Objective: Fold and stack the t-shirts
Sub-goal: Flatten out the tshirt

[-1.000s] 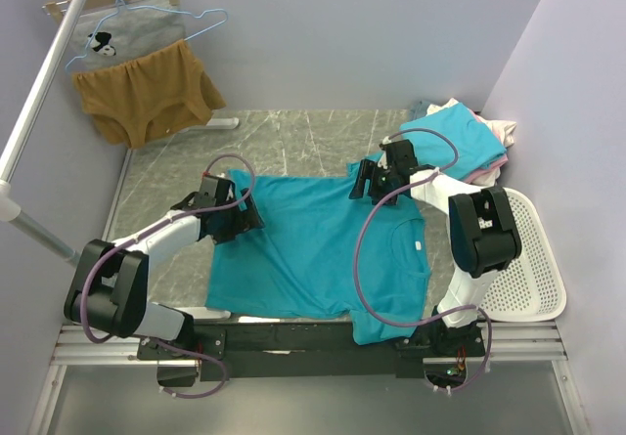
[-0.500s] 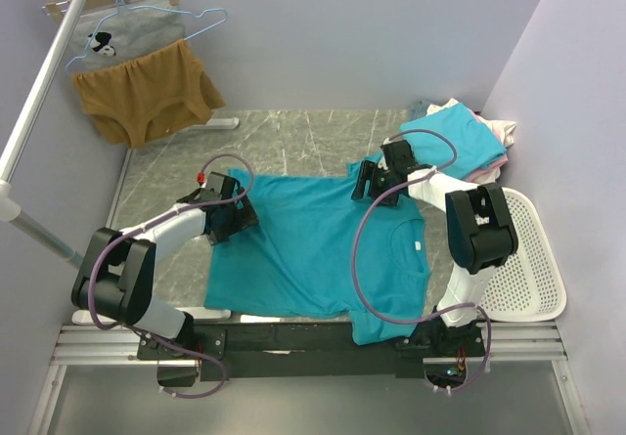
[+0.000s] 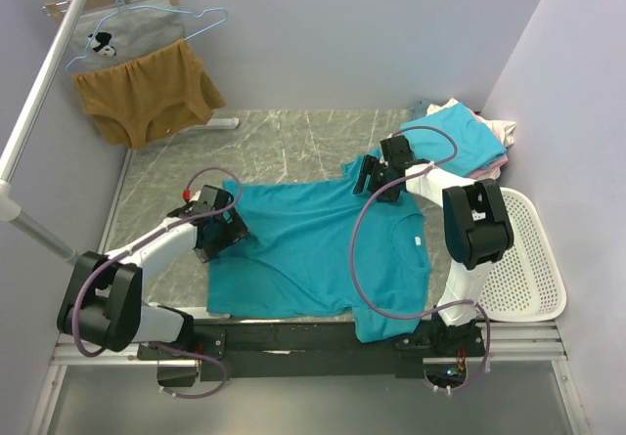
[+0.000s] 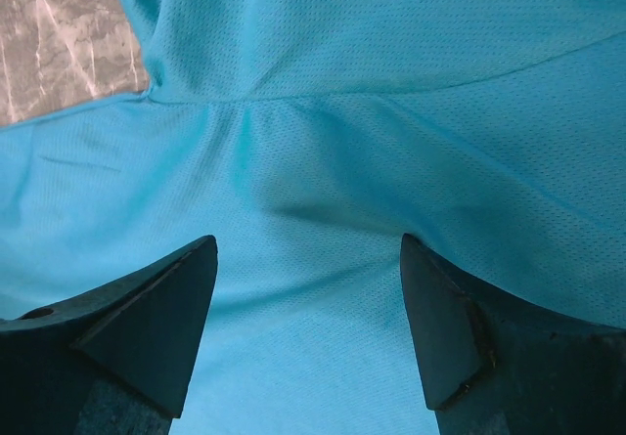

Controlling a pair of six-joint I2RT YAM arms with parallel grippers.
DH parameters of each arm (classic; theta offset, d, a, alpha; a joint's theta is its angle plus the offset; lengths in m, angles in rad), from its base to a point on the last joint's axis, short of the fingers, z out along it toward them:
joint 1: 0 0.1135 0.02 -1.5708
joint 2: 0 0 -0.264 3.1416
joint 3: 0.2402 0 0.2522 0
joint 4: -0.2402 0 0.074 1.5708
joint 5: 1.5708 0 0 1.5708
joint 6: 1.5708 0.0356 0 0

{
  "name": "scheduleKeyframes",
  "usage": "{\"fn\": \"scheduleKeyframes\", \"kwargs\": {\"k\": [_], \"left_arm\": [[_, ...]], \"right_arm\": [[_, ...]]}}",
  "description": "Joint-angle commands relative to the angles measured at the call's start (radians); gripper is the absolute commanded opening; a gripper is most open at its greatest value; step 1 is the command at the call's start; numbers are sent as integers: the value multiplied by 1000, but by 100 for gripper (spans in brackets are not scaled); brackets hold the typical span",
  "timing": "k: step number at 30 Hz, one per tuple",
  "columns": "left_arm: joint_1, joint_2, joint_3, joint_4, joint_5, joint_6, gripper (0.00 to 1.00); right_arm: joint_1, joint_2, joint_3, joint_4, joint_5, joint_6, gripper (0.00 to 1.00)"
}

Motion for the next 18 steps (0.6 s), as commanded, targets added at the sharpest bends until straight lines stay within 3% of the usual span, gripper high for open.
{"fn": "scheduleKeyframes", "kwargs": {"k": [1,5,12,18], "left_arm": [[6,-57,-12,-192,-114,-71,100],[12,-103,0,-228,-162,-105,99],[25,-177,104,-69,-161,1,99],[26,49,293,74,-98,125,99]], "right_arm": [[-5,35,-7,-49,64,1,82],[-5,22,-8,-46,67,-9,82],[-5,1,-7,-42,27,-42,82],[-7,-111,-59,32,-27,-34,82]]}}
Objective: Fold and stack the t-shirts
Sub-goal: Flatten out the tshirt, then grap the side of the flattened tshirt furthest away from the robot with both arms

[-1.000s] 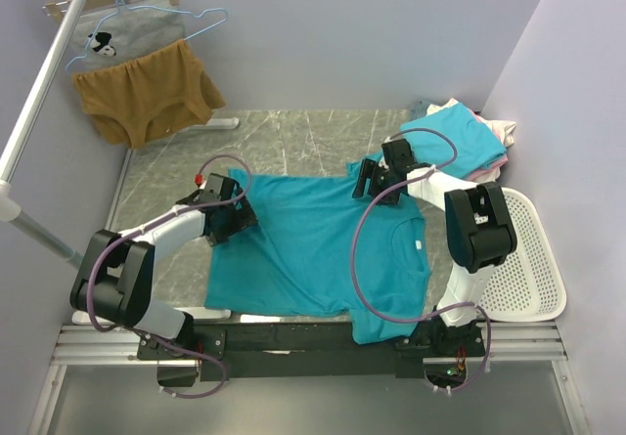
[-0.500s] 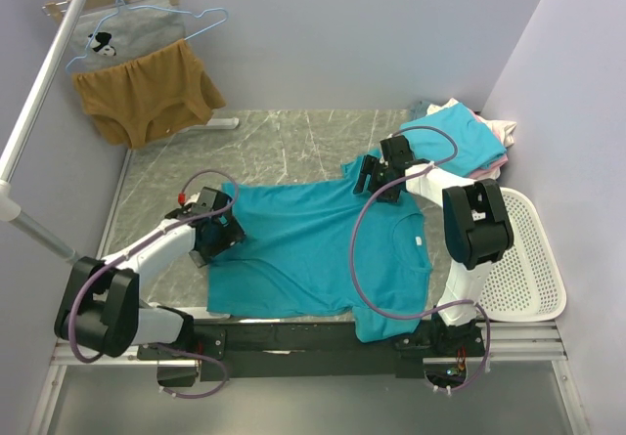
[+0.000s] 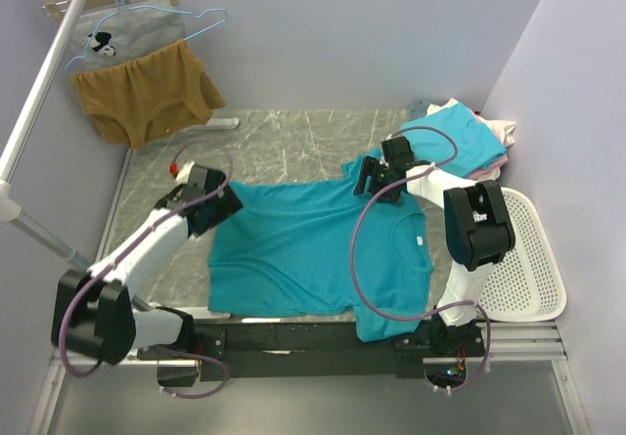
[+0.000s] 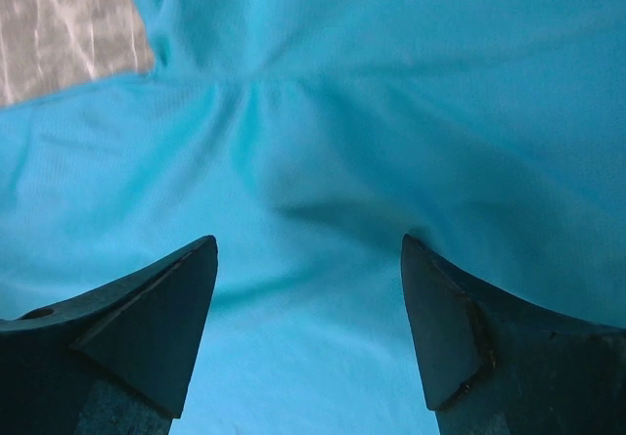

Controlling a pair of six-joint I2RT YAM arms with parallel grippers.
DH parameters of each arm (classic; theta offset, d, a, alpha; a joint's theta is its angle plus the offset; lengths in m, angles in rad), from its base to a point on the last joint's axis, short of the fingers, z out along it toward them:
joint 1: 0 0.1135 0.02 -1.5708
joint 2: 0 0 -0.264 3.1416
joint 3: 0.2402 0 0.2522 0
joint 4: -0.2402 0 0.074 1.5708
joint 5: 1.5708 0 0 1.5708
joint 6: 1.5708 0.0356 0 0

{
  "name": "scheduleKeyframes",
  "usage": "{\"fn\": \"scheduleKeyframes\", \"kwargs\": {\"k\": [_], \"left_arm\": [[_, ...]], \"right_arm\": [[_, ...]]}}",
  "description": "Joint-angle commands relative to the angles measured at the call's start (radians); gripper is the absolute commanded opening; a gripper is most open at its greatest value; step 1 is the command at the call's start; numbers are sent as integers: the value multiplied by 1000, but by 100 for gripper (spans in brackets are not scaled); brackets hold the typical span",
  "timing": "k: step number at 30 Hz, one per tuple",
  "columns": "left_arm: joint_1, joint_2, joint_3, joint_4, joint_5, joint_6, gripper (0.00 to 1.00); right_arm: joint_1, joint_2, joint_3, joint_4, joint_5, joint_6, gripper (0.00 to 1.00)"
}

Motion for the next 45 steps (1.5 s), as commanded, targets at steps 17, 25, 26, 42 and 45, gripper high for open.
{"fn": "scheduleKeyframes", "kwargs": {"k": [17,25,26,42,45], "left_arm": [[152,622,439,275,218,238,99],[228,703,497,303,282,251,99],[231,720,505,300,288,258,99],[233,717,408,346,433,277,74],[233,719,402,351,436,277,69]], "right_arm": [[-144,48,323,-73,92,-82,86],[-206,197,484,-105,-28,-137,86],[-209,212,526,-135,-38,-148,86],[-214,499,833,-375,-242,-284,86],[-211,513,842,-393,-269,-307,84]]}}
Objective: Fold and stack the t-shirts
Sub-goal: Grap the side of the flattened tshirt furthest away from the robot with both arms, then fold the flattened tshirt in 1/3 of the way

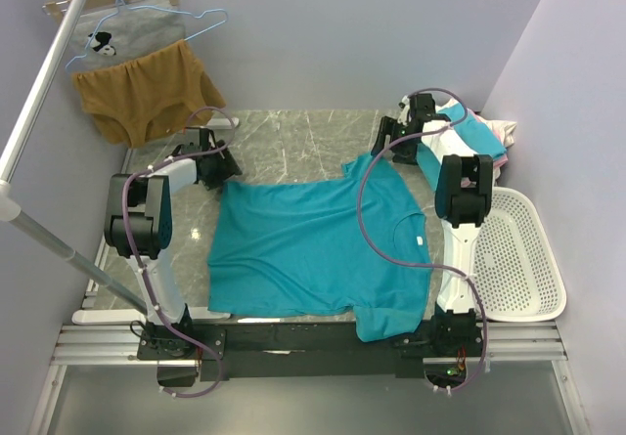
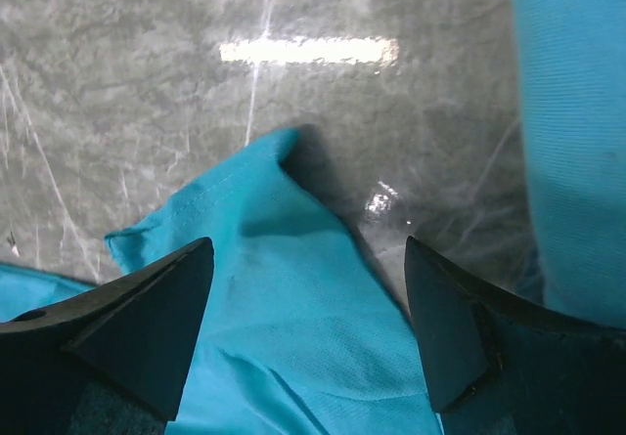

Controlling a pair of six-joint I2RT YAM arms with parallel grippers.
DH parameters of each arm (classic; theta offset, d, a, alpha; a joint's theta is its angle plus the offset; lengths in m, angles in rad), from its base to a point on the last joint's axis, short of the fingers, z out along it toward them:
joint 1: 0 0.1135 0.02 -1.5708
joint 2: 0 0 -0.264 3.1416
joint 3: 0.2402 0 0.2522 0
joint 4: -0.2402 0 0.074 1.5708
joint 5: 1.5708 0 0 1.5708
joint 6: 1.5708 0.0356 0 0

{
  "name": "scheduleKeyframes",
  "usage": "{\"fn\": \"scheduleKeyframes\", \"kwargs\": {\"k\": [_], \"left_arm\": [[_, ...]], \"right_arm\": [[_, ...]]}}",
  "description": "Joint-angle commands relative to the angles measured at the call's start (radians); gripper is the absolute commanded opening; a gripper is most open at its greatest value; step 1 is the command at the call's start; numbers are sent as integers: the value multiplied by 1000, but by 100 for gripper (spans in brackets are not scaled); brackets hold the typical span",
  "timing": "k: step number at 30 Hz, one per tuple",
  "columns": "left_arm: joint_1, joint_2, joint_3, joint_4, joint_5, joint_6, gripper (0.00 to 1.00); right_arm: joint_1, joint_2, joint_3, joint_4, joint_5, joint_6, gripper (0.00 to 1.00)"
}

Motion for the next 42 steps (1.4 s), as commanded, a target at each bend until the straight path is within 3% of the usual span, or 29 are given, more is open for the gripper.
{"fn": "scheduleKeyframes", "kwargs": {"k": [1,3,7,10,11,14,22,33,38,42], "left_arm": [[-5,17,-26,-18,51,12,68],[-5,20,-29,-20,47,12,65],[-5,23,-32,-18,42,20,56],[-5,41,-23,-20,50,24,37],[-5,56,-9,-21,55,23,16],[-5,92,24,-27,74,27,1],[10,116,147,-38,111,64,1],[93,248,487,-181,110,130,1],[119,254,456,-167,102,135,1],[122,268,439,-120,173,135,1]], "right_arm": [[5,26,56,-70,-68,-65,83],[5,36,71,-81,-79,-76,80],[6,56,102,-120,-93,-87,56],[5,69,125,-122,-90,-87,38],[5,67,126,-116,-96,-85,35],[3,66,134,-87,-127,-68,28],[2,32,166,26,-164,2,0],[0,-10,244,99,-116,41,0],[-4,-17,194,123,-99,32,0],[-4,1,206,135,-124,33,0]]}}
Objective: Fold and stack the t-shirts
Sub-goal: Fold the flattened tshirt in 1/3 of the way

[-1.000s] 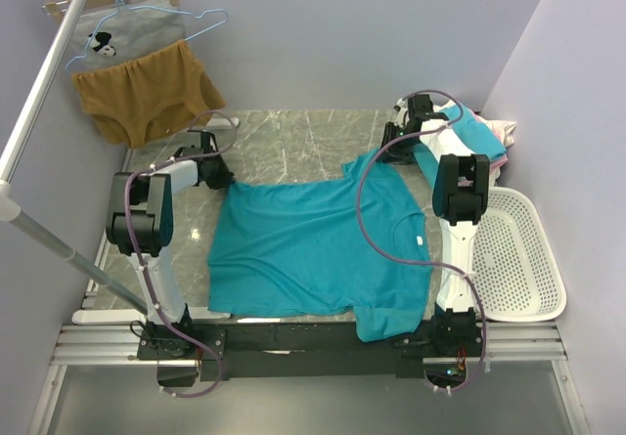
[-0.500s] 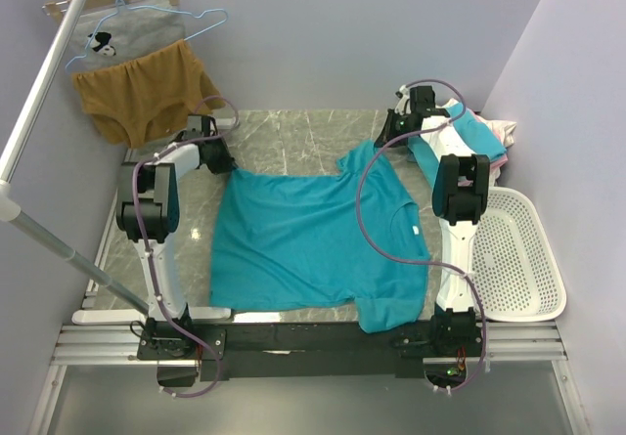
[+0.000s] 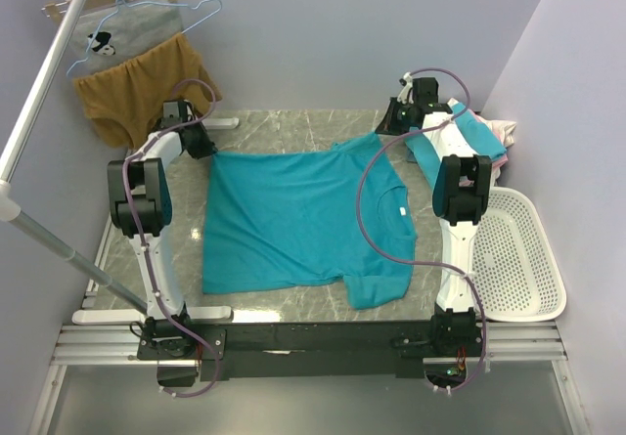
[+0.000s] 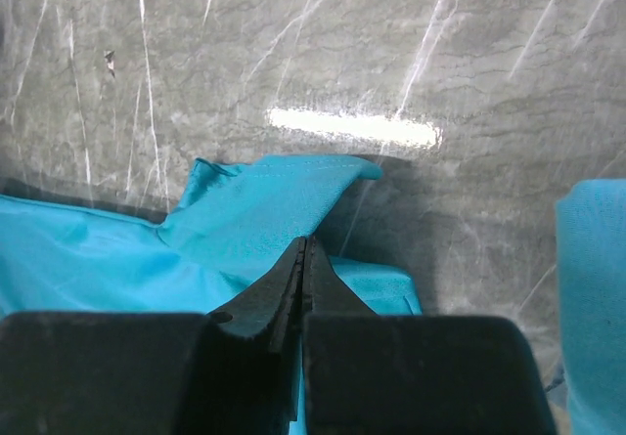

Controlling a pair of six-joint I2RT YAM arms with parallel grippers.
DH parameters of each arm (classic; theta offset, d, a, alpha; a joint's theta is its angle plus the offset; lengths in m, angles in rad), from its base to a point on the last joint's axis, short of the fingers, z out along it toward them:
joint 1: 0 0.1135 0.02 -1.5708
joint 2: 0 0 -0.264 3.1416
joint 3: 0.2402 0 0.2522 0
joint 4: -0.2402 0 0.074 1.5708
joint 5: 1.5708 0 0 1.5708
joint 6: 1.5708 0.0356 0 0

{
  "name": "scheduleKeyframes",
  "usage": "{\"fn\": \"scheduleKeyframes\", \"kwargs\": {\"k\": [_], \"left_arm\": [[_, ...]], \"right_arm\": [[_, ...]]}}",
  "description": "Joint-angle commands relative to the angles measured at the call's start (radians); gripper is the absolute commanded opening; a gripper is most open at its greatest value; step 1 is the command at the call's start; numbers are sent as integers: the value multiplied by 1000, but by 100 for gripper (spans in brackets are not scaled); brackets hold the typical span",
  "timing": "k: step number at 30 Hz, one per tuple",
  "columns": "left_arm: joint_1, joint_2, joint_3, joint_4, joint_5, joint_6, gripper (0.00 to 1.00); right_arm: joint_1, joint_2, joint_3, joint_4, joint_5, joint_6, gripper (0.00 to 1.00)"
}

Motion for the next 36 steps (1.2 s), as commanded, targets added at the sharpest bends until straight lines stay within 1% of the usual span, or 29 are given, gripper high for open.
{"fn": "scheduleKeyframes", "kwargs": {"k": [1,5,8,11,12,13,14,17,22,23,25,29,32,36], "left_arm": [[-3,23,-4,46,78,18,1],[-1,-8,-33,93,134,6,1],[-4,-48,-59,99,151,-3,1],[-6,-103,-125,110,179,-22,1],[-7,-134,-139,107,165,-25,1],[-14,-151,-154,93,156,-23,1],[-15,-169,-189,92,148,-20,1],[-21,-246,-263,98,128,-25,1],[-40,-355,-392,110,125,-35,1],[-44,-372,-442,116,122,-37,1],[-58,-419,-487,113,110,-37,1],[-60,-500,-612,89,79,-40,1],[-60,-546,-692,76,59,-43,1],[-60,-570,-762,40,-31,-54,1]], "right_arm": [[-4,-53,20,50,-21,4,0],[-5,-76,1,60,-69,4,0],[-5,-140,-80,83,-95,13,0],[-2,-237,-213,117,-107,32,0],[-4,-263,-290,137,-110,30,0],[-2,-324,-327,143,-102,33,0],[-2,-355,-403,163,-90,38,0],[1,-476,-540,192,-75,55,0],[13,-625,-689,169,-20,55,0],[15,-643,-742,165,-17,56,0],[19,-691,-799,162,-6,73,0],[25,-772,-978,166,31,92,0],[30,-814,-1059,157,77,108,0],[39,-855,-1137,116,175,138,0]]}}
